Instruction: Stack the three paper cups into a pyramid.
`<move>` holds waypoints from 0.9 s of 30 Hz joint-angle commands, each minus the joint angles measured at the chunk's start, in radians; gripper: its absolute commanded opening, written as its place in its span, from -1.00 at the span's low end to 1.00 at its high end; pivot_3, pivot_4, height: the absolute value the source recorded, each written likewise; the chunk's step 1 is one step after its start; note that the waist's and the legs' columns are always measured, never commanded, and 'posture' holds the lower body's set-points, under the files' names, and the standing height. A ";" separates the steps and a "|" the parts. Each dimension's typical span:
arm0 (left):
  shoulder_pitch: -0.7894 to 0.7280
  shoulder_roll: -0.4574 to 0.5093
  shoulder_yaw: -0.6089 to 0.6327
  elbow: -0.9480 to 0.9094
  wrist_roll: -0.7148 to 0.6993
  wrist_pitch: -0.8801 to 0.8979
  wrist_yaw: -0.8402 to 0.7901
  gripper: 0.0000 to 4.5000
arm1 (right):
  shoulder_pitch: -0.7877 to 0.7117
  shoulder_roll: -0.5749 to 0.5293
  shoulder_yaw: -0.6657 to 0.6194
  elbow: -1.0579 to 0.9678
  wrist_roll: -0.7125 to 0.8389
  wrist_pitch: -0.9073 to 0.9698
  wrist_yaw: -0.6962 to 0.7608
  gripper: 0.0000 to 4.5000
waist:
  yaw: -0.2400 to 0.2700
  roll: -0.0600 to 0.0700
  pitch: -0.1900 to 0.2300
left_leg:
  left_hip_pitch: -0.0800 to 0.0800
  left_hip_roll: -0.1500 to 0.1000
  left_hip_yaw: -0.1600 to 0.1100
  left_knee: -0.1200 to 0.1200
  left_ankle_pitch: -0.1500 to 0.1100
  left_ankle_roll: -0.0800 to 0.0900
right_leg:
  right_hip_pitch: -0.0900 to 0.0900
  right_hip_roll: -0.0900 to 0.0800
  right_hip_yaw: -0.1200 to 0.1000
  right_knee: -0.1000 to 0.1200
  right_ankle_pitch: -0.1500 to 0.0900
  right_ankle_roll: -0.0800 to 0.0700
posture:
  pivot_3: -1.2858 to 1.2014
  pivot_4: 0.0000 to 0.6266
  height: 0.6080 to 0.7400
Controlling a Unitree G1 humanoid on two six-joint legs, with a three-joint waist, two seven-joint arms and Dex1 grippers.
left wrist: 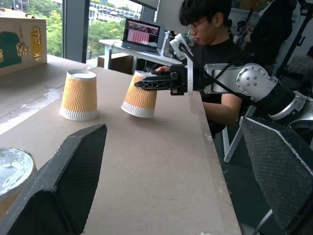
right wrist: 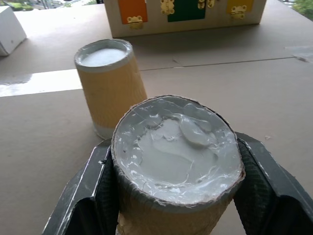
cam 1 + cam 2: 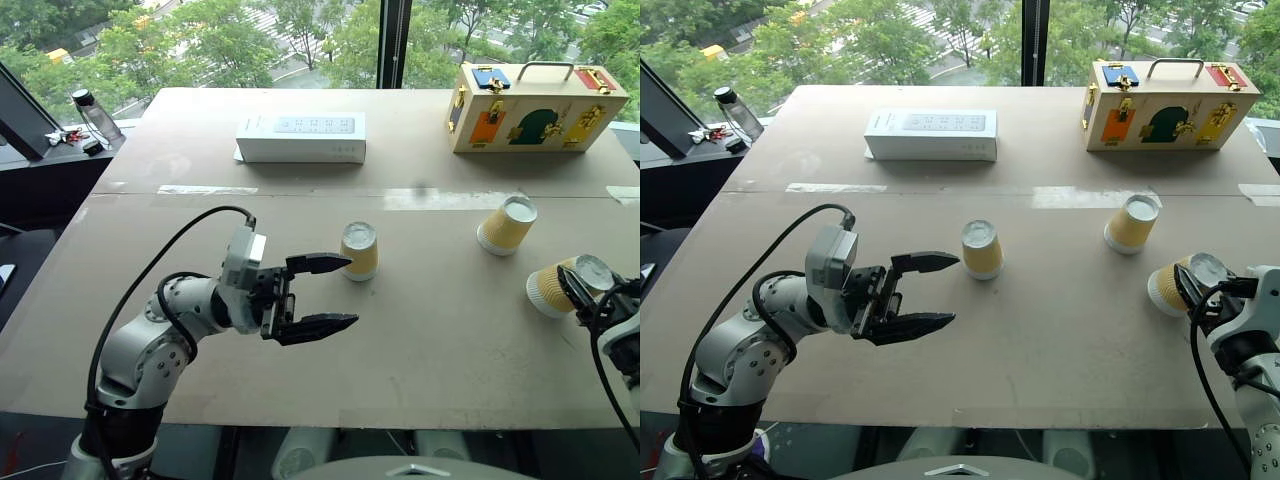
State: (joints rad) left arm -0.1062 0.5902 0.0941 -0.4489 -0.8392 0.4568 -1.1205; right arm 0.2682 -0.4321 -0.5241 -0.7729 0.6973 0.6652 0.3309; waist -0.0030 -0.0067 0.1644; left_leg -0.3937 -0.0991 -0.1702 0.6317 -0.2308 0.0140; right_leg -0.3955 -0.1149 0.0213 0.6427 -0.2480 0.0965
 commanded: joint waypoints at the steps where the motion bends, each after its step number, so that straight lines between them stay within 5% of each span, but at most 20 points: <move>1: 0.050 0.013 0.074 0.029 -0.022 -0.034 -0.027 1.00 | -0.098 -0.052 0.125 -0.093 0.075 0.035 0.031 0.01 | -0.009 -0.002 0.000 | 0.000 0.001 0.000 0.000 0.000 0.000 | 0.000 0.001 0.000 0.000 0.000 0.000 | 0.03 -0.52 1.00; 13: 0.220 0.088 0.230 0.049 -0.037 -0.035 -0.071 1.00 | -0.472 -0.082 0.584 0.275 -0.248 -0.069 0.102 0.01 | 0.005 -0.004 0.001 | -0.003 -0.001 -0.002 0.000 0.000 -0.001 | -0.003 -0.001 -0.002 -0.001 0.000 -0.001 | 0.03 -0.52 1.00; 27: 0.302 0.104 0.304 0.008 -0.057 -0.036 -0.054 1.00 | -0.507 -0.027 0.692 0.325 -0.331 -0.122 0.195 0.01 | -0.010 -0.004 0.001 | -0.003 0.000 -0.002 -0.001 0.000 -0.001 | -0.003 0.000 -0.002 -0.001 0.001 -0.001 | 0.03 -0.52 1.00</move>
State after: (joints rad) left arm 0.1866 0.6801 0.3585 -0.4307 -0.8771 0.4375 -1.1544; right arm -0.2286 -0.4639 0.1568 -0.4140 0.3634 0.5593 0.5048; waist -0.0126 -0.0108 0.1654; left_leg -0.3965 -0.0993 -0.1717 0.6310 -0.2309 0.0133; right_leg -0.3982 -0.1152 0.0195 0.6417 -0.2471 0.0951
